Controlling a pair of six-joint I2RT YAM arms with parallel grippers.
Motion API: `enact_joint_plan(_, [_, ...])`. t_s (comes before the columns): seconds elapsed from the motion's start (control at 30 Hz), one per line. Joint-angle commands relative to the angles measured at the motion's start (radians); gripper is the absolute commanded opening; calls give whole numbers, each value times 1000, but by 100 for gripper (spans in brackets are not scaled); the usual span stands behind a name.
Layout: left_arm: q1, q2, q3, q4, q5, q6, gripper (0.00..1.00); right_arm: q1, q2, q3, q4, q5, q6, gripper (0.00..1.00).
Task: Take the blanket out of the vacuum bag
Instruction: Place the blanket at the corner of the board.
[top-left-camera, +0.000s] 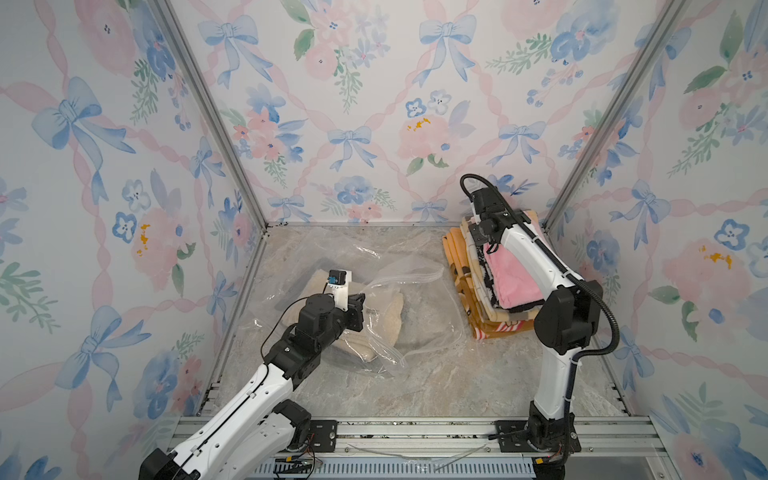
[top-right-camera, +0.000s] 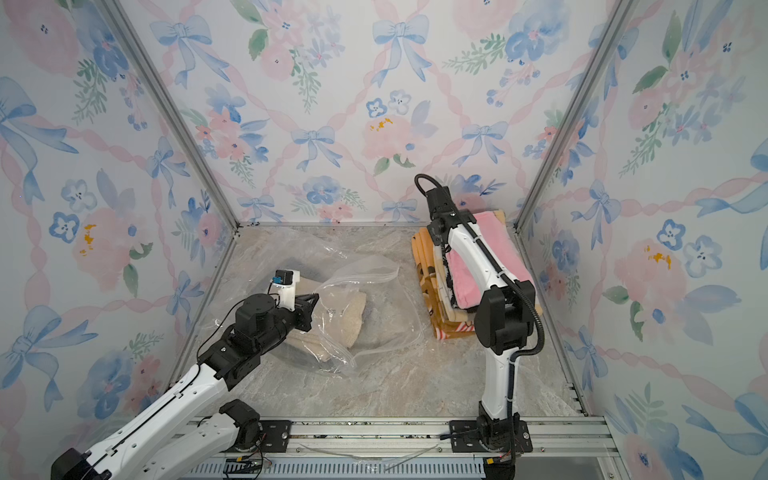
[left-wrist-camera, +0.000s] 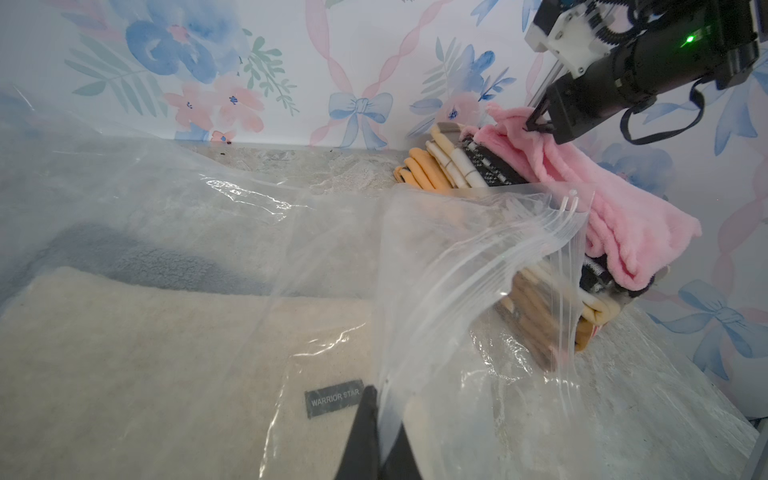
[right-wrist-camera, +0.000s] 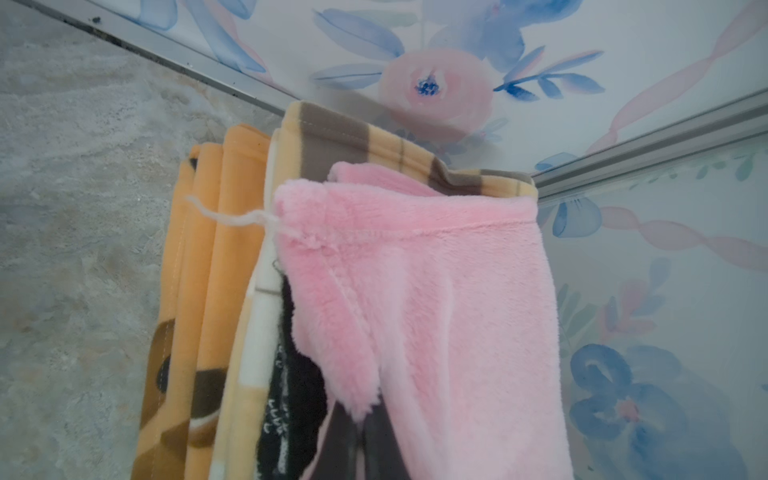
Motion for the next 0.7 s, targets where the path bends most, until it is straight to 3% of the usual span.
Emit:
enact_joint_plan(0.0, [6, -11, -9, -14, 14, -19, 0, -33, -34, 53, -29, -75, 56, 0])
enact_joint_plan(0.27, [7, -15, -3, -29, -1, -17, 0, -41, -5, 114, 16, -125, 100, 0])
enact_joint_plan(0.67, [7, -25, -2, -47, -14, -16, 0, -16, 164, 153, 18, -224, 148, 0])
